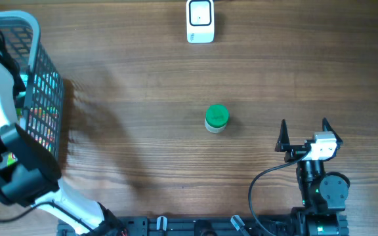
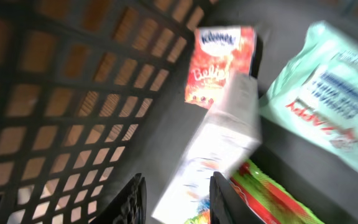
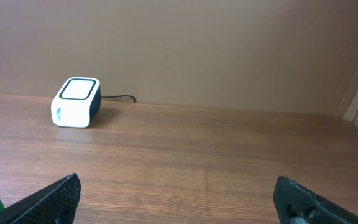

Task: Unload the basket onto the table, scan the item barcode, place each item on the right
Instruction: 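Return the left gripper to the basket and grasp the white box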

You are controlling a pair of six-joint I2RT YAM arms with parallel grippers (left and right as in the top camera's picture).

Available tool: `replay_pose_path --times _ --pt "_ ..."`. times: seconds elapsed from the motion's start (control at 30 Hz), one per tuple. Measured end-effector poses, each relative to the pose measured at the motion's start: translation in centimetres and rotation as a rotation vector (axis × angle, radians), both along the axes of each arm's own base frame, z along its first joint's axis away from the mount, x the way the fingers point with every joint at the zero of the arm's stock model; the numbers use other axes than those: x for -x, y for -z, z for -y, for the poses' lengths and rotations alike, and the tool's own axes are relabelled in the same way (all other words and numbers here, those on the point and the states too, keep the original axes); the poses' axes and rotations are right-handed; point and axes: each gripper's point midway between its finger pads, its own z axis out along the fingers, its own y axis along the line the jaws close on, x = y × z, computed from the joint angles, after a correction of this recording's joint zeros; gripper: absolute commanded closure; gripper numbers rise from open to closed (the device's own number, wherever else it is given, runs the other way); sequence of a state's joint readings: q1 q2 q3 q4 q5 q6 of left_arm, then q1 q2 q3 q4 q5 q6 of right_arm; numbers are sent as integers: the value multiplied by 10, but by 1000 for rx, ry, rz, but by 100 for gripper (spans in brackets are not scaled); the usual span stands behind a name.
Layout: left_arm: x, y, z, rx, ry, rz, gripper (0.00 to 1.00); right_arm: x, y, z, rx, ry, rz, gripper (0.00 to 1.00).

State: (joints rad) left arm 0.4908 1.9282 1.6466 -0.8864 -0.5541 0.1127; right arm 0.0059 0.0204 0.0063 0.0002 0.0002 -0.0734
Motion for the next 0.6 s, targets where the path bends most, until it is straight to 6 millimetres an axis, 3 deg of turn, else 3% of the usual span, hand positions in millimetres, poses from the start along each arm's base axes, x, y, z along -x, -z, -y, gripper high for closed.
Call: replay_pose_path --times 0.1,0.13,0.17,0.33,0.47,0.6 --pt "0 -18 10 36 -2 78 62 0 0 0 0 0 0 0" --pt "0 -15 13 62 0 86 43 0 0 0 0 0 0 0" --pt "0 -11 16 96 1 95 1 0 0 0 0 0 0 0" --pt "7 2 11 197 -9 121 0 0 0 0 0 0 0 0" --pt "6 9 20 228 97 62 0 0 0 0 0 0 0 0" --pt "16 43 29 256 202 -36 0 0 0 0 0 0 0 0"
